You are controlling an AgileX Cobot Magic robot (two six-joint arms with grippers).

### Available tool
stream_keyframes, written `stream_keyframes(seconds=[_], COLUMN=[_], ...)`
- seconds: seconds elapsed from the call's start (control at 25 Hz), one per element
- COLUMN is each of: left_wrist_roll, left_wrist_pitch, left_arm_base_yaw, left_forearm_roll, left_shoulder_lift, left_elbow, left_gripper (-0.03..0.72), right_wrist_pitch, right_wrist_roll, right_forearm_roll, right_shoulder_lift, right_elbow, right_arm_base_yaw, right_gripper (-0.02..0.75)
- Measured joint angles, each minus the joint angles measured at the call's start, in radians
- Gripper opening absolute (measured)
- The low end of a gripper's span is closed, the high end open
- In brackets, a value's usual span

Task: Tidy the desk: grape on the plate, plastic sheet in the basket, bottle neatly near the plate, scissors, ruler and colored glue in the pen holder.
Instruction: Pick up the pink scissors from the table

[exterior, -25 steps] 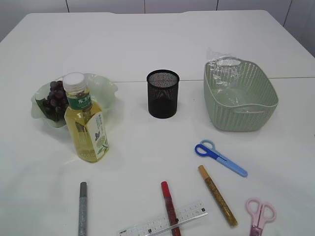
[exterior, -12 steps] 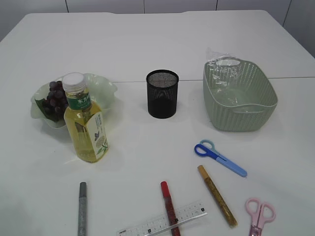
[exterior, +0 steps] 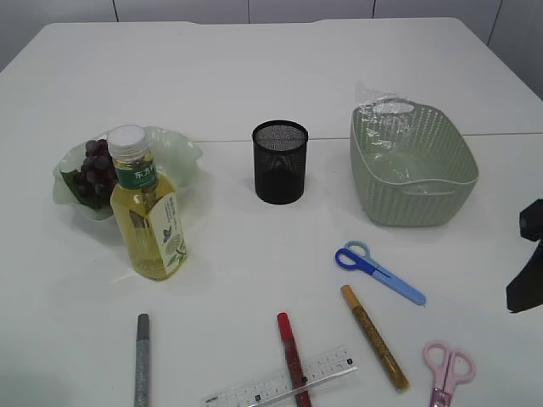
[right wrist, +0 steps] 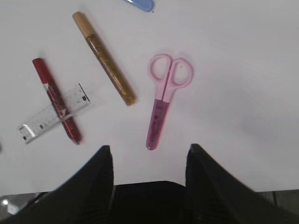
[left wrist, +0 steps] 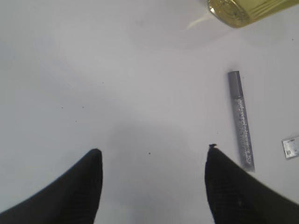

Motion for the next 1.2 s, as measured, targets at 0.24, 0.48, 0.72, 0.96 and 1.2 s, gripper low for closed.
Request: stream_keyframes(seconds=[0.24, 0.48, 0.72, 0.96, 1.2], left_wrist_roll=[0.005, 0.005, 0.005, 0.005, 0.005], left_wrist_pitch=[-0.006, -0.013, -0.013, -0.013, -0.015], left_arm_base_yaw=[0.0, 0.0, 0.0, 0.0, 0.0], left_forearm_roll=[-0.002, -0.004, -0.004, -0.008, -0.01], left_shoulder_lift=[0.0, 0.0, 0.0, 0.0, 0.0], left_elbow=[0.0, 0.0, 0.0, 0.0, 0.0], left_gripper=[0.452, 0.44, 0.437, 0.436, 0.435], right_wrist_pitch=[-0.068, -0.133, -0.211, -0.271, -0.304], right_wrist_roll=[0.101, 0.231, 0.482, 0.594, 0.594], right_forearm_roll=[0.005, -0.063, -0.181, -0.185, -0.188], right_shoulder_lift=[0.0, 0.057, 0.209, 0.359, 0.476], right_elbow=[0.051, 0.052, 0.052, 0.052, 0.052], right_arm_base_yaw=[0.0, 0.143, 0.3, 0.313, 0.313], right_gripper=[0.374, 0.374, 0.374, 0.374, 0.374])
